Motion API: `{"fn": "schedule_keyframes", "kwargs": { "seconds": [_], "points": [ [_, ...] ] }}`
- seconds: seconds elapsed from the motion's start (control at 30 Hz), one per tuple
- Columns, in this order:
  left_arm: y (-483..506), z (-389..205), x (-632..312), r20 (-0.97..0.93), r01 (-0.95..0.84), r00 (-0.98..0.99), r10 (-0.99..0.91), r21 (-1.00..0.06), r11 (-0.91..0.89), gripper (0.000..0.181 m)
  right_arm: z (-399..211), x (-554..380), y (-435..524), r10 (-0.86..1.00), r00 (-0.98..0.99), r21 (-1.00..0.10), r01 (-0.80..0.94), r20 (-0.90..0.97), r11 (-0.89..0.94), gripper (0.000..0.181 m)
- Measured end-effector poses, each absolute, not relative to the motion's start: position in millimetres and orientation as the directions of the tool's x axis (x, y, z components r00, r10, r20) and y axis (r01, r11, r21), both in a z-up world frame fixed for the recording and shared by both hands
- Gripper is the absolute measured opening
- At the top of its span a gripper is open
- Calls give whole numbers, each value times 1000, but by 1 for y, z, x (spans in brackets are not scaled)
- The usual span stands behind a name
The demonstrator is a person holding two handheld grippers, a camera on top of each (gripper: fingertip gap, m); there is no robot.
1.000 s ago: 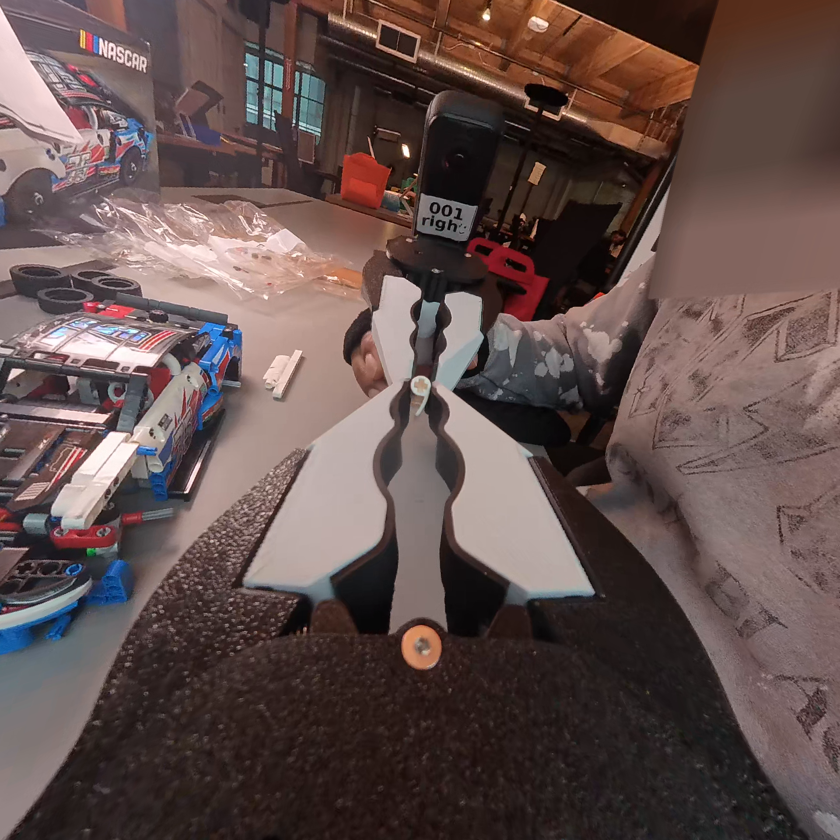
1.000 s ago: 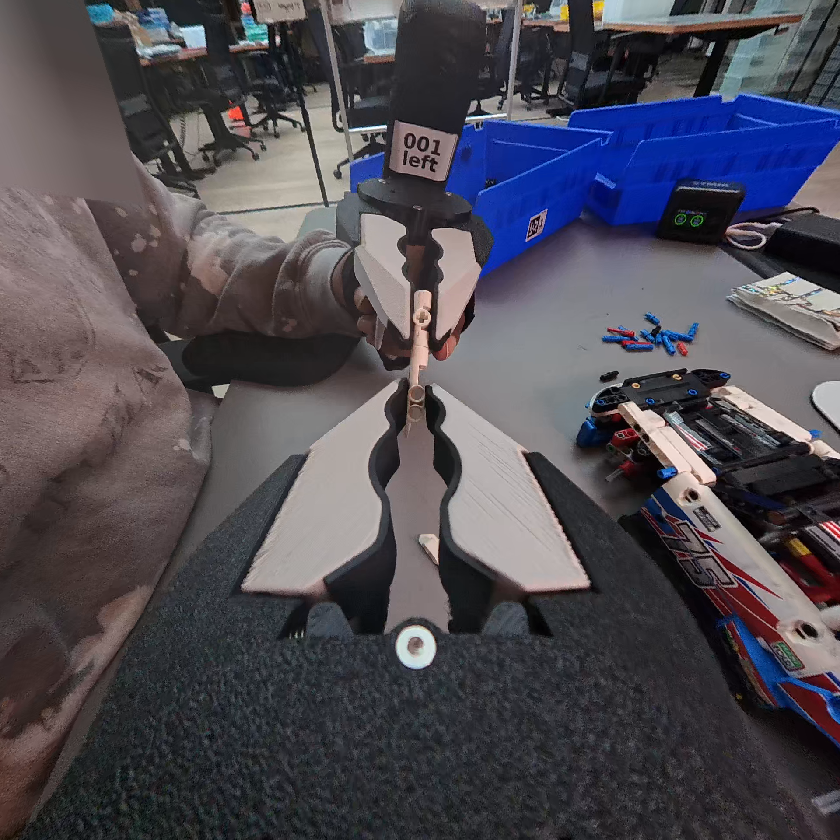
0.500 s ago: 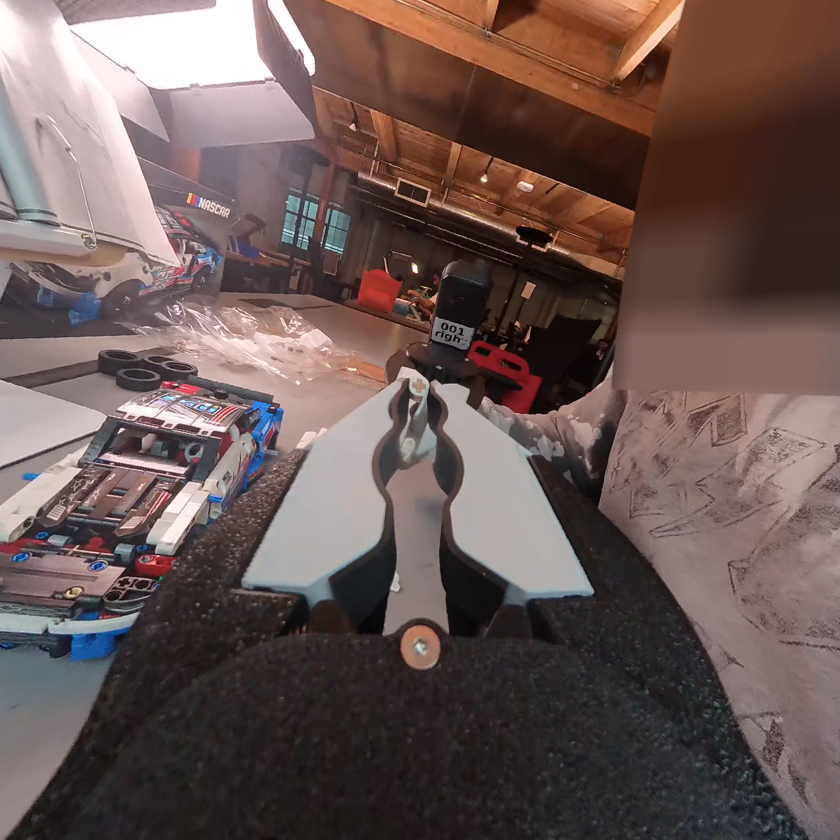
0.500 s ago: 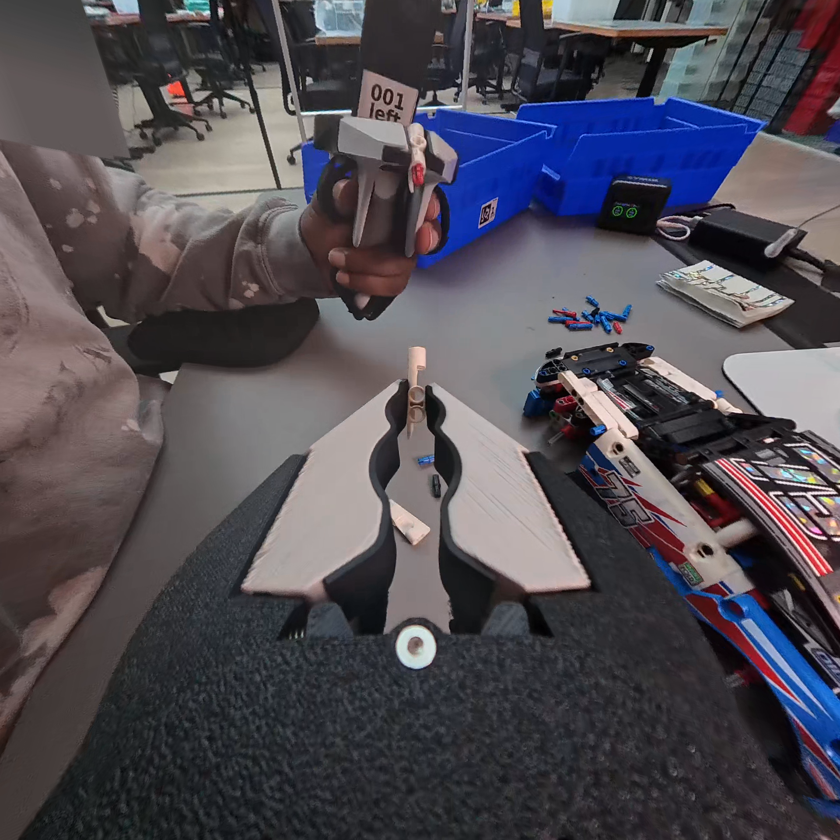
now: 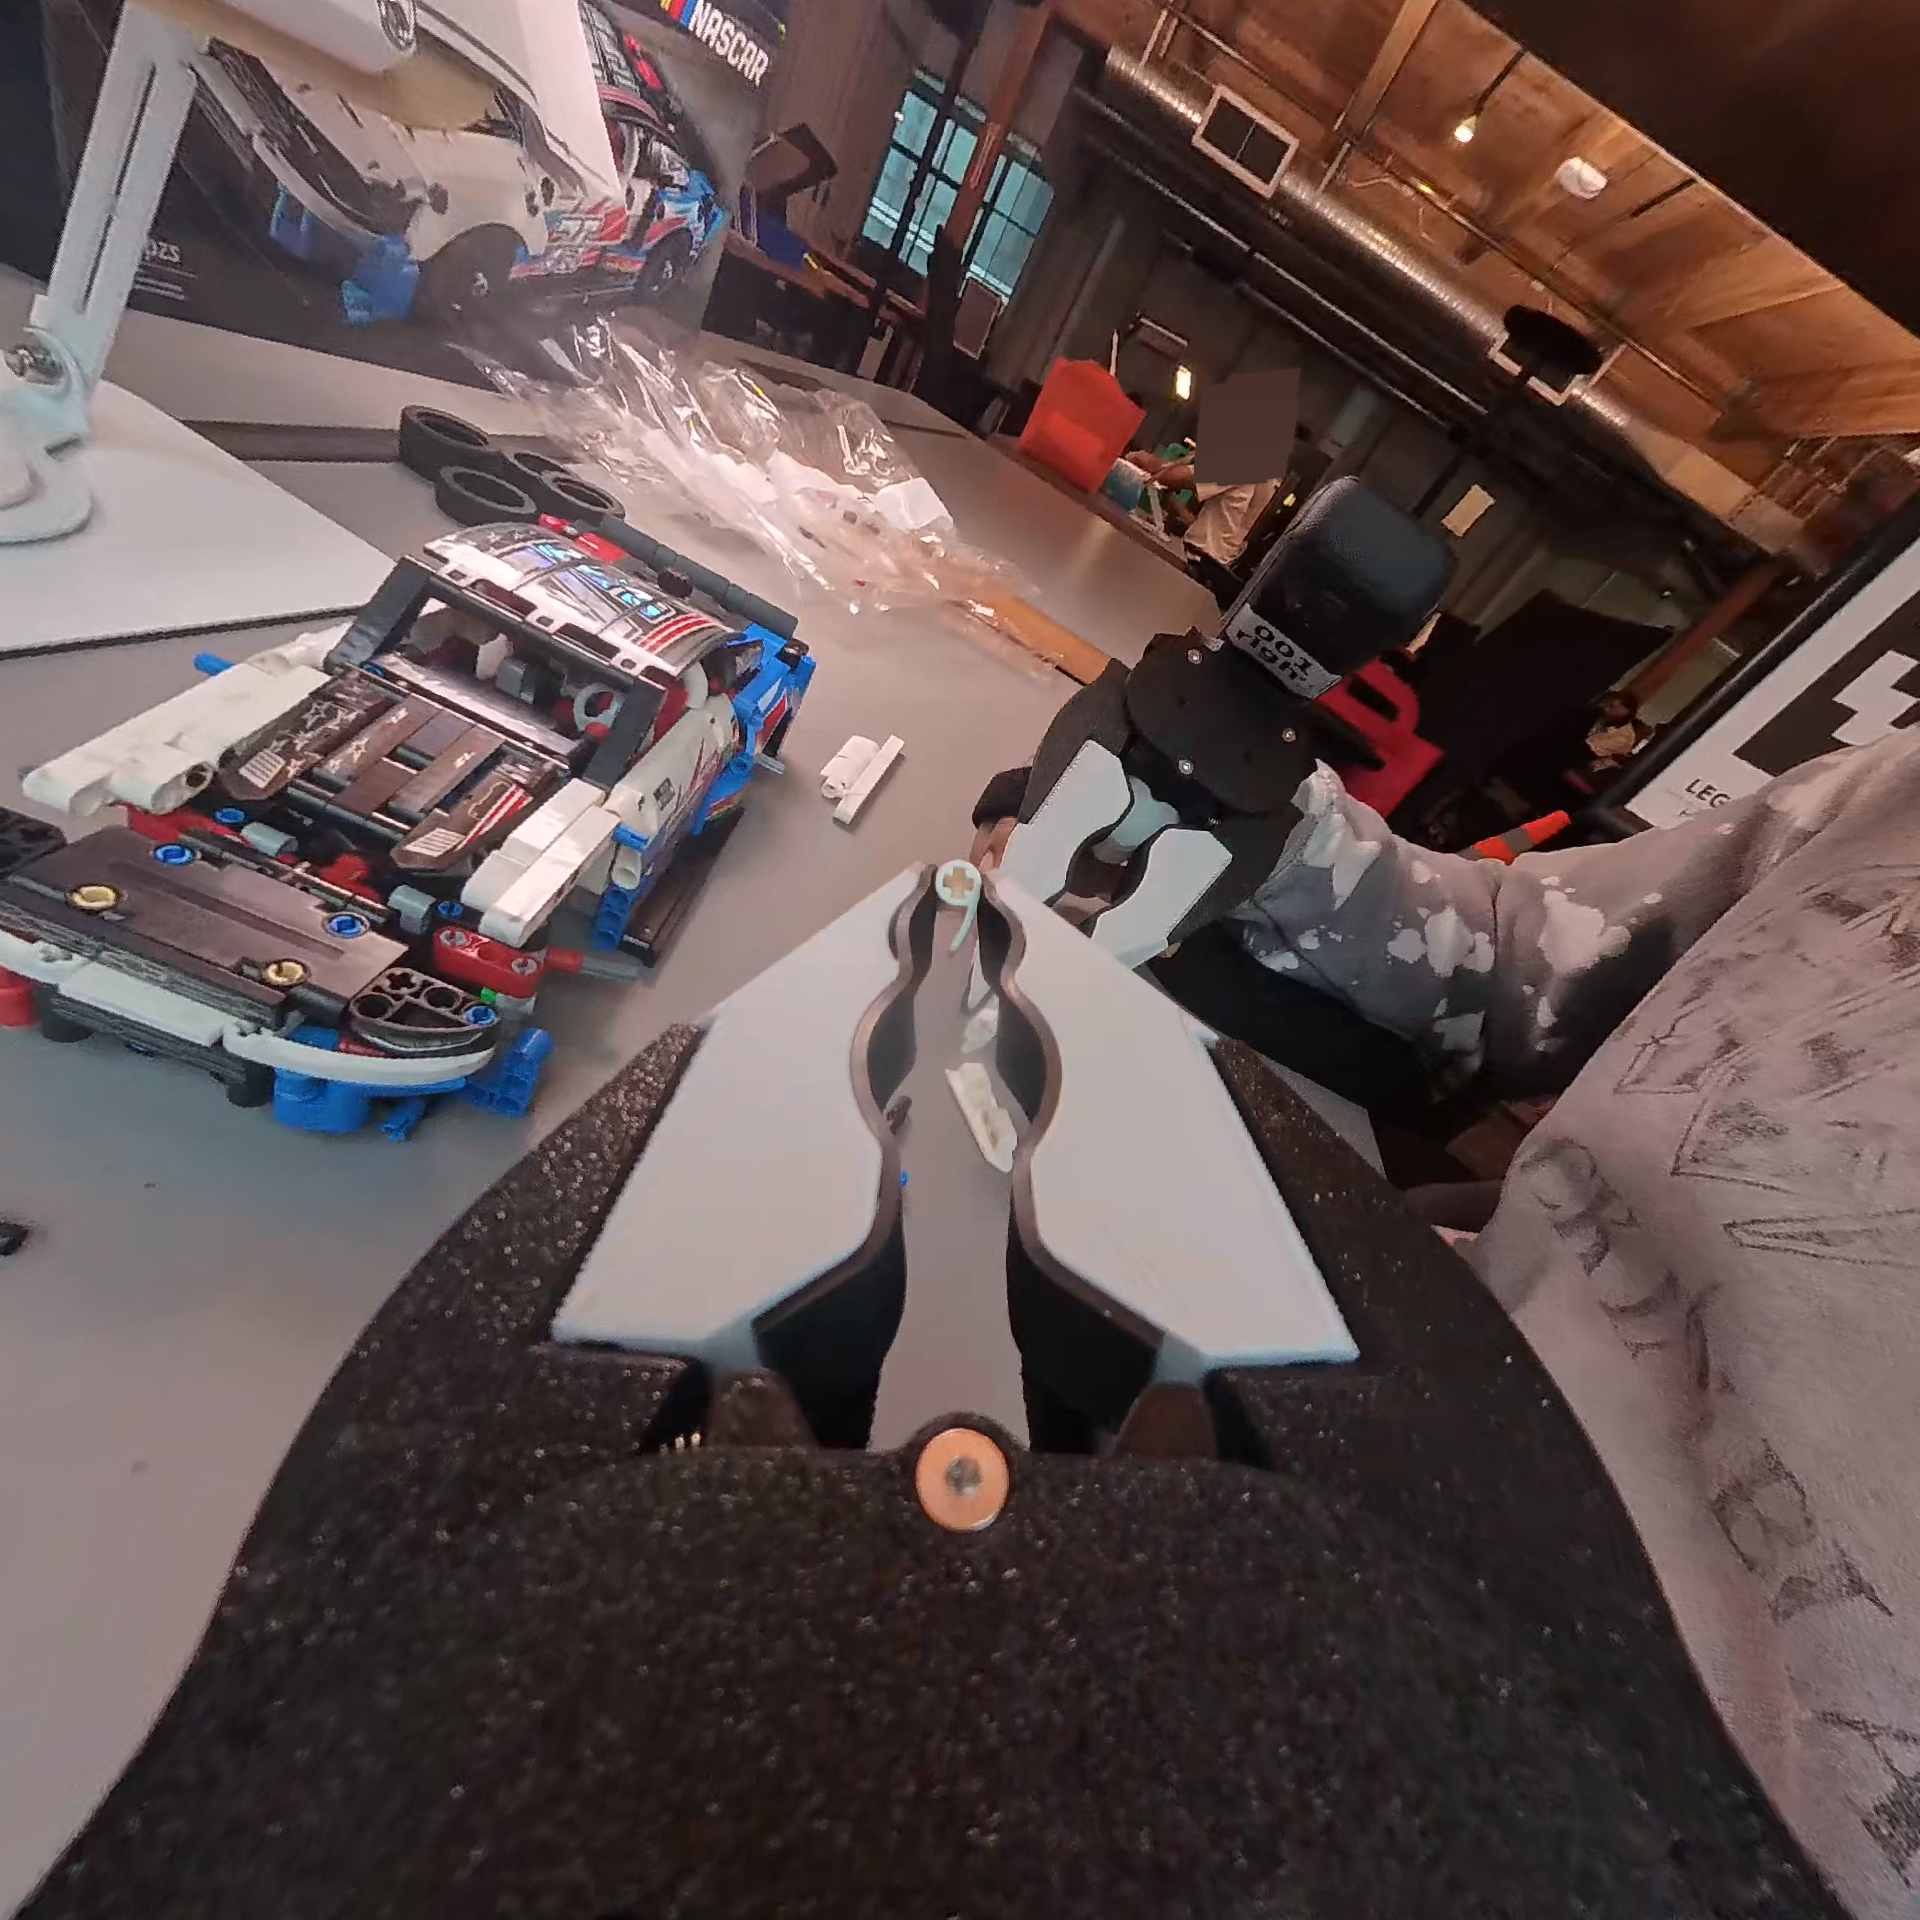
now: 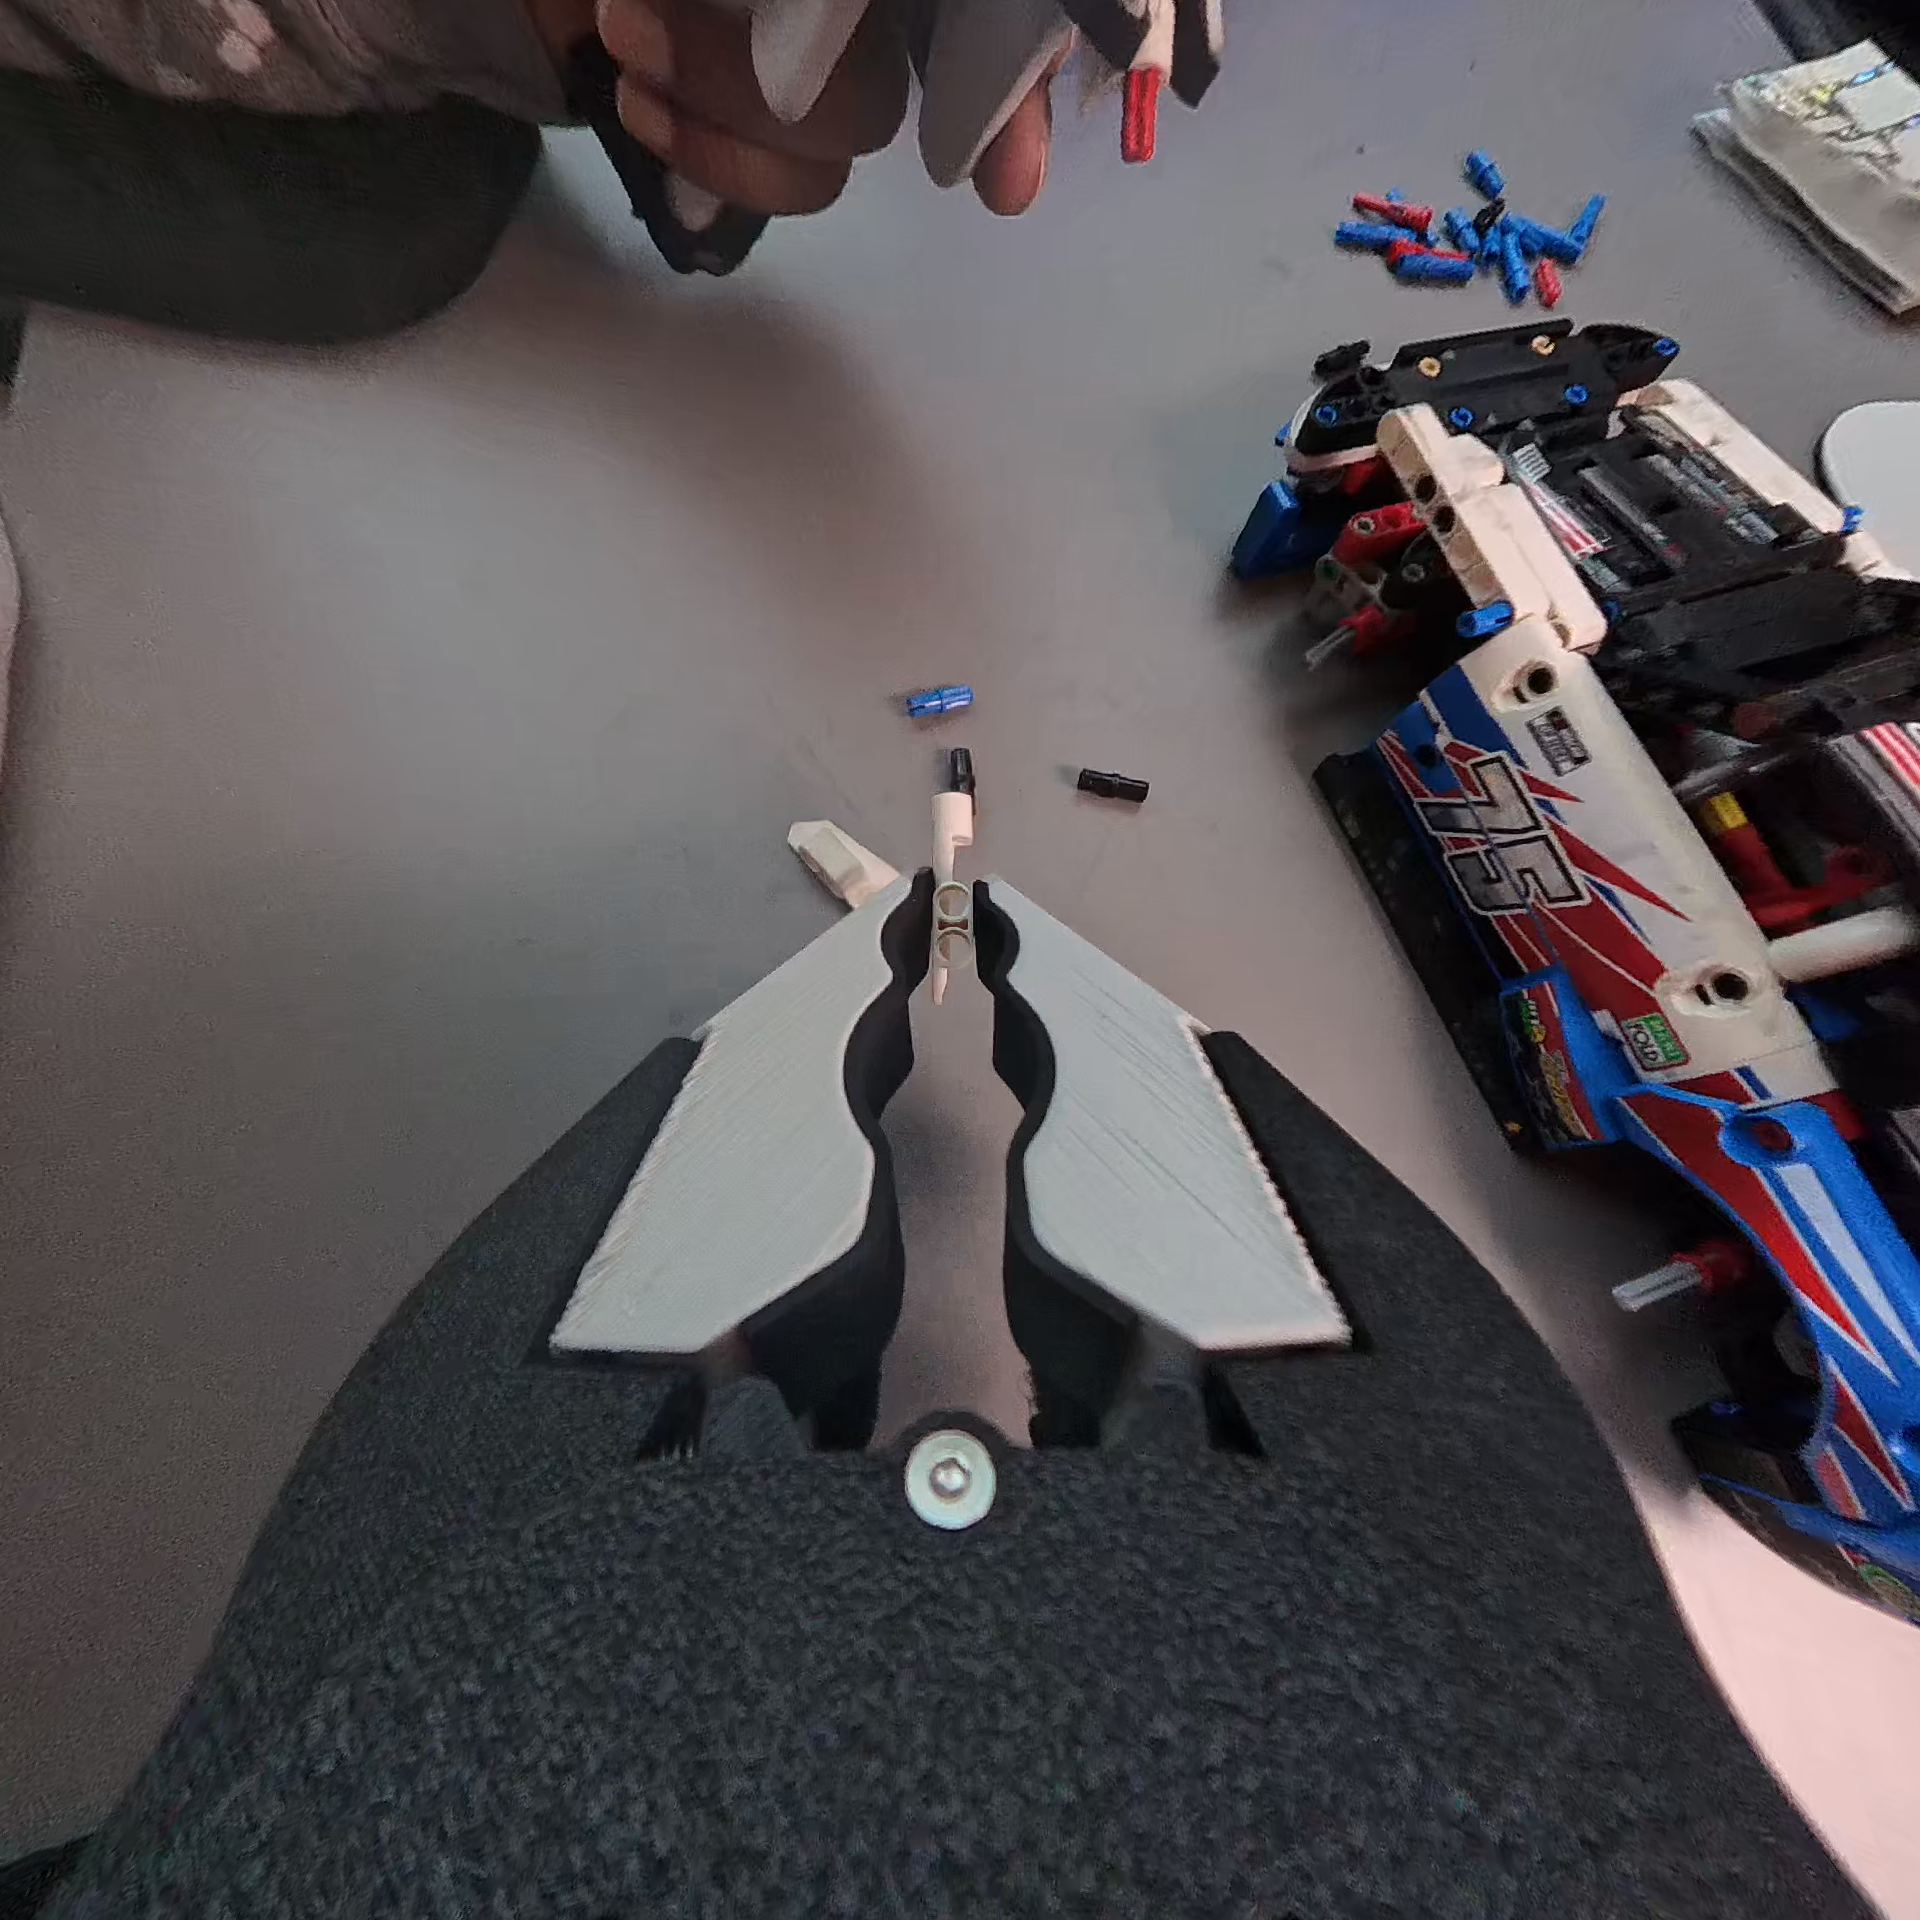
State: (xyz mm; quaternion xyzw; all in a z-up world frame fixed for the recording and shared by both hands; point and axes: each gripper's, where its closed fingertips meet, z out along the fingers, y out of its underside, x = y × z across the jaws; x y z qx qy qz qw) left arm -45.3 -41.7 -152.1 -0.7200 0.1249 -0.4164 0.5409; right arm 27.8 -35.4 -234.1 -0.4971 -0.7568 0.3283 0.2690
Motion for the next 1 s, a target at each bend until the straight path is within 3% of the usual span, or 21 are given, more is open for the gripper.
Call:
{"fn": "schedule_keyframes", "kwargs": {
  "seconds": [0.27,0.3,0.43,0.53,0.8,1.0],
  "points": [
    [-44,-158,-32,514,287,577,-635,-855,-431,5,-254,32,-41,914,-392,-692,631,106,351,12],
    [-46,-156,-30,524,298,561,-641,-850,-435,5,-246,28,-42,919,-381,-725,603,105,332,19],
    [-51,-147,-19,571,353,469,-674,-821,-450,5,-180,5,-46,952,-303,-917,362,54,167,19],
    [-56,-138,-8,602,393,388,-698,-793,-465,5,-152,-3,-49,966,-255,-966,235,47,110,18],
    [-57,-134,1,663,448,301,-685,-732,-512,5,-143,-7,-61,932,-198,-931,145,305,335,10],
    [-52,-139,-2,715,483,295,-634,-684,-546,5,-142,-9,-57,853,-109,-843,133,511,522,6]
  ]
}}
